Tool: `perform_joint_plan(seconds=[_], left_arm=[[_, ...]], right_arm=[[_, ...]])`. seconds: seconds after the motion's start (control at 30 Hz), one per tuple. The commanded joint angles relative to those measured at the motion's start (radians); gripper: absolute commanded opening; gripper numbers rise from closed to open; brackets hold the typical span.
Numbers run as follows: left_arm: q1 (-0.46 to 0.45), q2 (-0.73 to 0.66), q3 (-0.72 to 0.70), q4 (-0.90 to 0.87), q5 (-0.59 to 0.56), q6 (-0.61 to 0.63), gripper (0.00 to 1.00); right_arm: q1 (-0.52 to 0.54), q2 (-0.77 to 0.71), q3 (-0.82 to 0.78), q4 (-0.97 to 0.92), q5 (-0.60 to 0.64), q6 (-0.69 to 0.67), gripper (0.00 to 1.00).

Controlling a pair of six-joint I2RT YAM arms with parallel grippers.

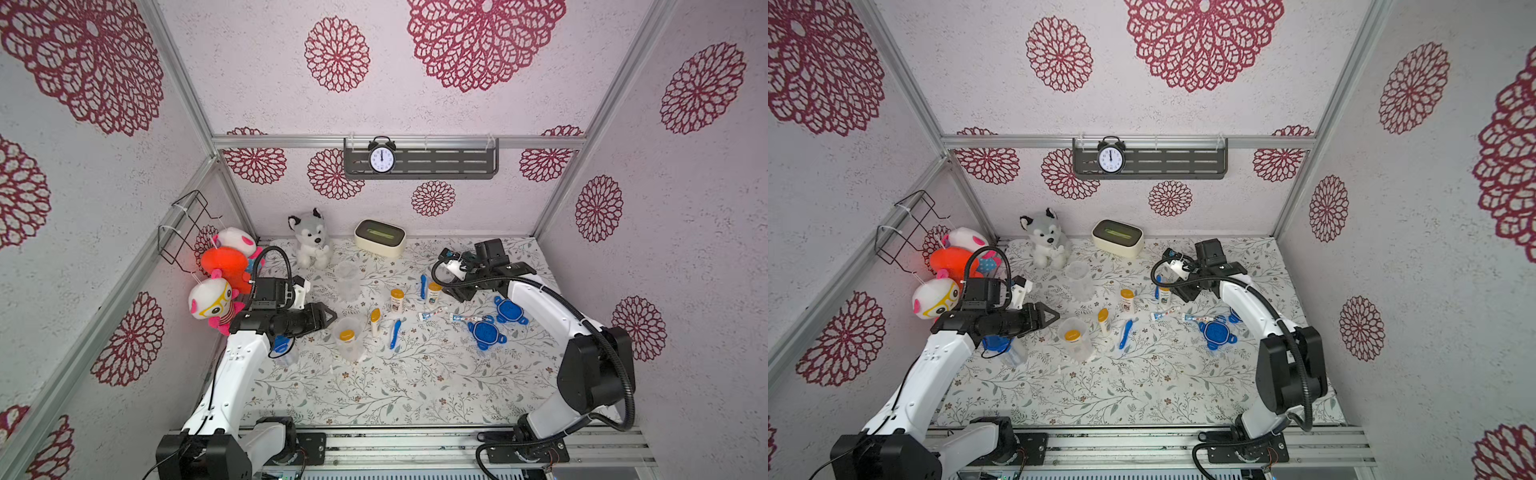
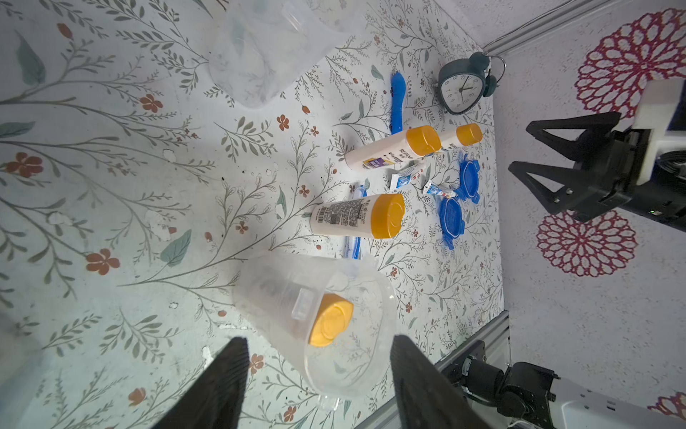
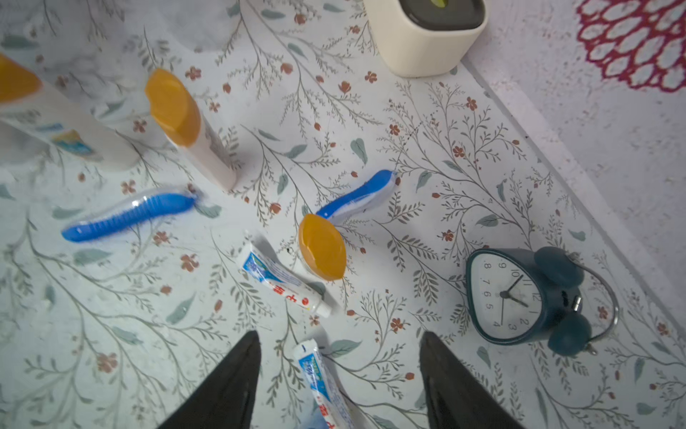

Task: Pack away toiletry kits
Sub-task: Pick up the toiletry item from the center of the board.

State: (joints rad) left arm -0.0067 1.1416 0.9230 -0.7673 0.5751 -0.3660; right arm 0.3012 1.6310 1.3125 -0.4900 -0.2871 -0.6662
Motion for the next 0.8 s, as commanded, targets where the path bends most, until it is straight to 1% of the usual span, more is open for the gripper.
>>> perform_joint_plan(seconds=[0.0,0.1,0.17,0.2,0.37,0.57,0.7,0.77], left_arm=[[-0.005,0.008,0.013,0.019,0.02,0.021,0.65],[-0.006,0.014,0.01,0.023,0.029,0.018,0.65],[-0.004,0.012,0.01,0.022,0.027,0.019,0.65],[-0.003,0.011,0.01,0.023,0.025,0.02,0.65],[0.005,0.01,0.01,0.023,0.021,0.019,0.65],[0.015,0.014,0.01,0.023,0.022,0.022,0.65],[0.02,0.017,0.009,0.022,0.023,0.021,0.64],[0.022,0.019,0.01,0.023,0.024,0.02,0.64]], right_arm=[[-0.012,0.033,0.039,-0.033,-0.108,-0.158,0.71],[-0.034,0.096,0.101,-0.049,-0.151,-0.179,0.68],[-0.044,0.143,0.148,-0.08,-0.18,-0.195,0.63],[-0.046,0.169,0.174,-0.096,-0.196,-0.2,0.62],[-0.048,0.252,0.261,-0.154,-0.254,-0.237,0.61],[-0.042,0.321,0.306,-0.218,-0.294,-0.276,0.57],[-0.043,0.337,0.301,-0.199,-0.316,-0.266,0.51],[-0.042,0.341,0.3,-0.175,-0.332,-0.244,0.45]])
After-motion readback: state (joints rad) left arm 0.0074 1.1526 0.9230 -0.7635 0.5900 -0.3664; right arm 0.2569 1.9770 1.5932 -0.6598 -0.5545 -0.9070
